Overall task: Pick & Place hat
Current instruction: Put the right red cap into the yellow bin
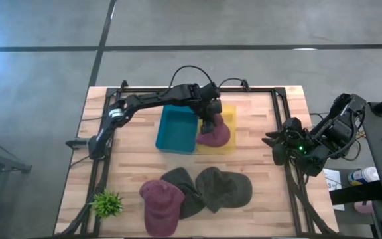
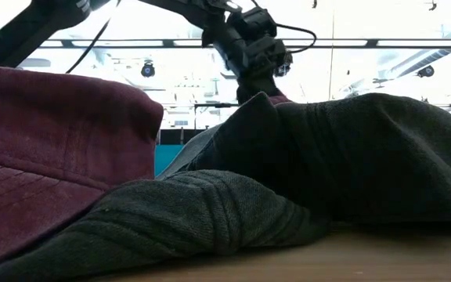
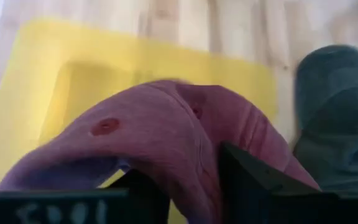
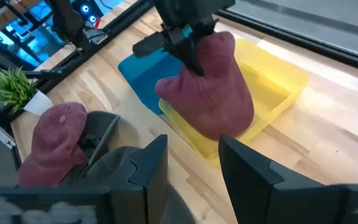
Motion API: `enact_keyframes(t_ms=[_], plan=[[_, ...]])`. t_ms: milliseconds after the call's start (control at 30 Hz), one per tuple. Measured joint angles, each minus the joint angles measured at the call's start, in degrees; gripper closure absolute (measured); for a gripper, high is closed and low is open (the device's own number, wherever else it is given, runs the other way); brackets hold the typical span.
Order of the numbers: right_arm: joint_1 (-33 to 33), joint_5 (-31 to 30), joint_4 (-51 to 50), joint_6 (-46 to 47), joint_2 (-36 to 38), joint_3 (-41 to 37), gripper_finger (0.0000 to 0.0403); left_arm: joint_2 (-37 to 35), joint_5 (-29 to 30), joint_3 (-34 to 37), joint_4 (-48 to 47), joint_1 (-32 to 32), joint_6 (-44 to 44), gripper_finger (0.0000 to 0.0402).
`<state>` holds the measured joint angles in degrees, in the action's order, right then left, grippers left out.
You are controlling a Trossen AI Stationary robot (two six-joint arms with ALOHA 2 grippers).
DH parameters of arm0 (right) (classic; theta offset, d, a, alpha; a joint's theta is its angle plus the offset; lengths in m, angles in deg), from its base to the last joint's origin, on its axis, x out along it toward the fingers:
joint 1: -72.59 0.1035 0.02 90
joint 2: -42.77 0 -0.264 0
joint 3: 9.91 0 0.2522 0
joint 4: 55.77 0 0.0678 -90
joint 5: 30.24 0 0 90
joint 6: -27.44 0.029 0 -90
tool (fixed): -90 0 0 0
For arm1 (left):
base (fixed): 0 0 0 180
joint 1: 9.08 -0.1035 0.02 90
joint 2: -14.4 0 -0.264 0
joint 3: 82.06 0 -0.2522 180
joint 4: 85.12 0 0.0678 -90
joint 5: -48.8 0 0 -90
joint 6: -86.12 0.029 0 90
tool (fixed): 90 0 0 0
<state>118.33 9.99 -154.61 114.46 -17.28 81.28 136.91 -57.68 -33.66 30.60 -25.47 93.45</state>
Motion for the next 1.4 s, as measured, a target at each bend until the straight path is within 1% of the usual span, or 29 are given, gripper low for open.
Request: enact_keyframes(t_ms=[133,267,333,400,533,567,633,700,833,933,1033,1133,1233,1367,1400], plan=[[0.00,2.00,0.15,0.02,0.34,-0.82,0.0257,-1.65,4.43,-0.15,-4.74,0.08,-3.30,0.0257],[0.00,4.32,0.24,1.87,1.12,-3.54,0.0234,-2.91,6.35,-1.62,-9.70,0.08,-6.56,0.0255],[0.00,5.11,0.46,2.66,1.65,-5.21,0.0220,-3.47,6.43,-2.62,-12.31,0.10,-9.62,0.0255],[-0.06,5.28,0.95,2.84,2.15,-6.94,0.0207,-3.76,4.39,-3.28,-13.62,0.03,-13.74,0.0255],[-0.04,5.29,2.33,2.99,2.95,-10.02,0.0190,-3.79,-4.56,-2.42,-13.96,-0.89,-23.34,0.0255],[-0.04,5.29,3.09,2.99,3.11,-10.76,0.0187,-3.66,-5.96,-2.00,-15.21,-1.07,-24.85,0.0255],[-0.04,5.36,4.82,2.99,3.39,-11.98,0.0183,-3.62,-6.45,-1.82,-19.52,-1.37,-26.51,0.0255],[0.00,5.34,6.11,2.70,3.45,-12.98,0.0181,-3.65,-3.96,-1.81,-23.08,-1.40,-26.50,0.0255],[0.00,5.31,6.64,2.56,3.41,-14.74,0.0176,-3.84,6.33,-1.81,-25.63,-1.41,-27.77,0.0255],[0.00,5.32,6.58,2.58,3.41,-16.02,0.0174,-4.05,11.00,-1.81,-23.36,-1.43,-28.21,0.0255],[-0.04,5.27,6.56,2.56,3.43,-16.58,0.0175,-4.27,10.46,-1.28,-12.90,-1.43,-25.31,0.0255],[-0.04,5.04,6.57,2.73,3.41,-16.89,0.0174,-4.27,4.97,0.08,-3.26,-1.43,-23.43,0.0255],[-0.04,4.98,6.60,2.79,3.41,-17.00,0.0175,-3.52,-2.09,1.11,2.76,-1.66,-22.08,0.0259],[-0.04,4.94,6.44,2.80,3.59,-17.40,0.0178,-2.31,-10.35,3.39,8.42,-1.48,-13.28,0.0285],[-0.04,4.92,6.47,2.84,3.80,-17.49,0.0178,-2.31,-10.92,3.97,9.29,-1.24,-10.55,0.0295]])
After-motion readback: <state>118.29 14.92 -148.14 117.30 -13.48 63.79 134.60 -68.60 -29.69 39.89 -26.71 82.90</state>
